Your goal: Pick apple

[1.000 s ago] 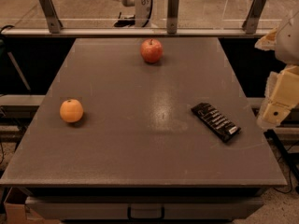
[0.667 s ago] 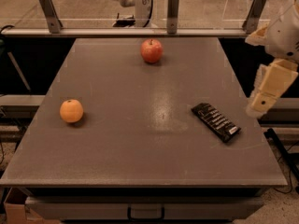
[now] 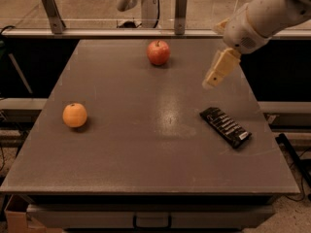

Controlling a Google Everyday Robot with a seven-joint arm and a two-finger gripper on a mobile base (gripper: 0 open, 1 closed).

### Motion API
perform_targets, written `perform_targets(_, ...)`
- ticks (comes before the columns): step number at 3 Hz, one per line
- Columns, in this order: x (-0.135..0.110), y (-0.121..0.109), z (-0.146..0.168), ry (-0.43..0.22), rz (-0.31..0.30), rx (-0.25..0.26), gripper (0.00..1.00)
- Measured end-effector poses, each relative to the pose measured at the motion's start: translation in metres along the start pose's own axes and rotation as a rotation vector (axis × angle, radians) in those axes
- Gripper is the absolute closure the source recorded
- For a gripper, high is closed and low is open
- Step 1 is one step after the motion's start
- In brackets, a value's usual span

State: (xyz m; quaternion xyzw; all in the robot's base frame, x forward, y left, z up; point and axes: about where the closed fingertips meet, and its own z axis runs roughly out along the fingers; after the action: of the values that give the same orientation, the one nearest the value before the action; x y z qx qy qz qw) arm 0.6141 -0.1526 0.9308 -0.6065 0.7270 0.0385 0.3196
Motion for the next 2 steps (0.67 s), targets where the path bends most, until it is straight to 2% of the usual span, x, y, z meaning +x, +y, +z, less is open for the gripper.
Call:
perform_targets(1,-0.036,-0.037,0.052,-0.121,0.025,0.028,0.00)
perform_targets(2,-0.073,-0.079,0.113,-0.224,0.132,0.023,0.00)
